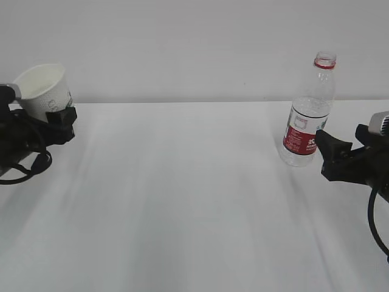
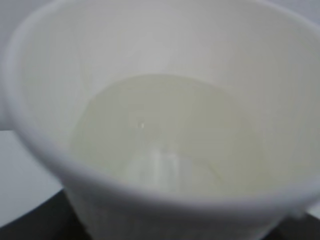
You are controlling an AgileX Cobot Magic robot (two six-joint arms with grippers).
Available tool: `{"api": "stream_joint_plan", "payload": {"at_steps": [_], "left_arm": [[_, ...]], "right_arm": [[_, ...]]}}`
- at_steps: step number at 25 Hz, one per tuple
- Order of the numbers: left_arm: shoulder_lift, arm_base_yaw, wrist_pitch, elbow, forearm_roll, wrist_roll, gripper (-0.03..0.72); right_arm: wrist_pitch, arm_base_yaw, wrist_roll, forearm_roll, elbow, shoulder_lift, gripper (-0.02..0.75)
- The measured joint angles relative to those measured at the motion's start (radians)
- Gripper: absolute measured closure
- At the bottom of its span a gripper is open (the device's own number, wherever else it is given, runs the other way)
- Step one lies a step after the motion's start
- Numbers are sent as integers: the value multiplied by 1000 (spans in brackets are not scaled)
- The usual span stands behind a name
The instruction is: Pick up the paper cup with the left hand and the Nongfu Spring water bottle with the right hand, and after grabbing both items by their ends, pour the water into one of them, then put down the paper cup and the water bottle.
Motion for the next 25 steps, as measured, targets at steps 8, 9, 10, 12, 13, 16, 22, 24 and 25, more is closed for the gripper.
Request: {"api": "stream_joint_plan", "payload": {"at_steps": [8,9,10,12,13,16,22,24,25], "left_arm": [[62,0,-65,0,-19,7,207],[74,0,-65,0,-23,9,207],[87,0,-65,0,-25,9,207],[112,0,-65,0,-30,9,207],[120,0,-65,0,-33,9,207],[132,0,-64,0,-36,11,207],[132,0,-65,0,-47,17,208],[132,0,-65,0,-52,21,208],[132,0,-65,0,-54,23,208]], "right_arm": [[0,0,0,0,0,0,147],[0,0,0,0,0,0,147],[0,0,0,0,0,0,147],[0,0,0,0,0,0,147],[0,0,0,0,0,0,147],[0,0,0,0,0,0,147],[0,0,0,0,0,0,147],[0,0,0,0,0,0,147],[0,0,0,0,0,0,147]]}}
